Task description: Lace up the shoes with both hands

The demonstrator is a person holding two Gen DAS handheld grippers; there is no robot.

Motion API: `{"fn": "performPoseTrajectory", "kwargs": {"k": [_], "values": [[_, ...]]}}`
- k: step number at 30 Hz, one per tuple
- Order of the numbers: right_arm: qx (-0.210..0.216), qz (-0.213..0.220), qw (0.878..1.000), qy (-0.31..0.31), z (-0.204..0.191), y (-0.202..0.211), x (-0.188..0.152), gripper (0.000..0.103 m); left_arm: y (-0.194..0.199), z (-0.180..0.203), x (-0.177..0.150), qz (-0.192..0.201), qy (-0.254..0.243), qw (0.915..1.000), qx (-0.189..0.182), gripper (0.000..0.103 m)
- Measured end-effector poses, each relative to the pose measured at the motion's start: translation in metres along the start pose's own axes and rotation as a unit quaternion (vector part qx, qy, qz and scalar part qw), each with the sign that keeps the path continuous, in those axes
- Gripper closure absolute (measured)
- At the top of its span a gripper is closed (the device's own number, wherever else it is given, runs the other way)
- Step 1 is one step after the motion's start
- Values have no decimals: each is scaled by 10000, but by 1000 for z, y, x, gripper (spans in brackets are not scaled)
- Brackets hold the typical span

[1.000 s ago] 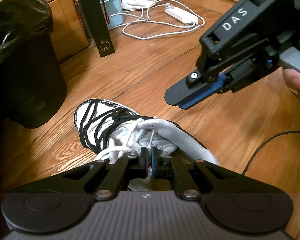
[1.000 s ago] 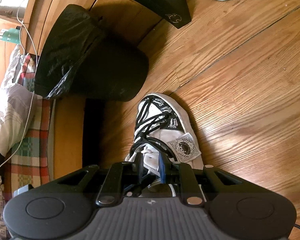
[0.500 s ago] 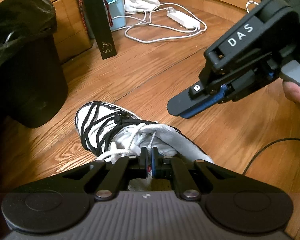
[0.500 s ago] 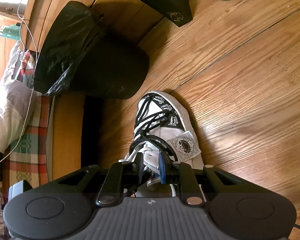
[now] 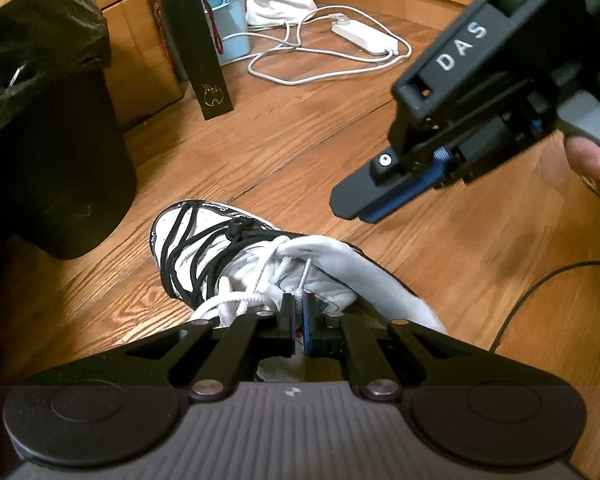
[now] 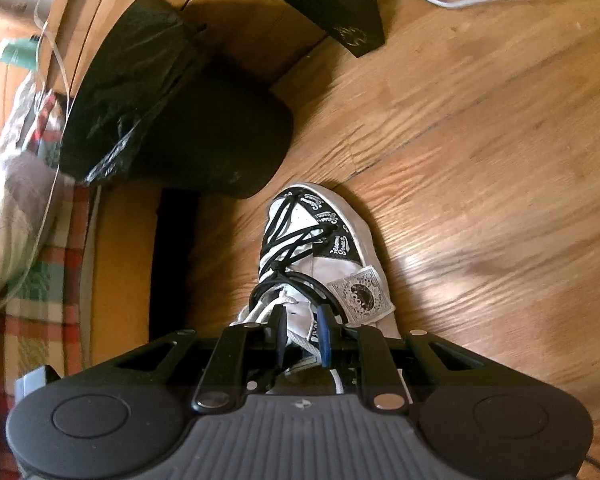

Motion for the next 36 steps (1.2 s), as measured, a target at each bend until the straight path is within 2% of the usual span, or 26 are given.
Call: {"fn": "performPoseTrajectory", "kwargs": {"k": [3,8,13,17,19,23,25,32,36], "values": [[-366,-94,9969,695,-13,-3,-4,83,4,0,0,31,17,10000,-21,99],[-640,-177,9867,1484,-28,-8,-14,78,7,-4,3,96,163,9998,-25,99],[-1056,-198,9661,2346,-42,-17,-25,75,7,-7,3,123,294,9994,-102,99],[-1252,-245,9530,2748,-46,-30,-34,75,6,-5,4,157,244,9995,-128,99],[-1284,-196,9570,2595,-42,-30,-32,82,4,-5,4,155,242,9995,-146,99],[-909,-170,9835,1555,-23,-25,-20,81,5,-4,7,262,225,9993,-170,99],[-742,-154,9902,1170,-15,-22,-16,81,5,-3,8,309,180,9992,-173,99],[-562,-218,9932,992,-16,-15,-14,76,4,2,12,397,63,9990,-187,99],[-258,102,9977,618,-14,-3,-6,76,2,0,15,428,101,9988,-193,98]]}}
Point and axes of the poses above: each gripper's, at about its wrist camera, not at the fingertips, and y roughly against the way its jaws point, z to its right, x to its top, the point moved 4 cm from there along -y, roughly the way its jaws point, and after that the axes turned 1 degree about -z, right-handed, at the moved point
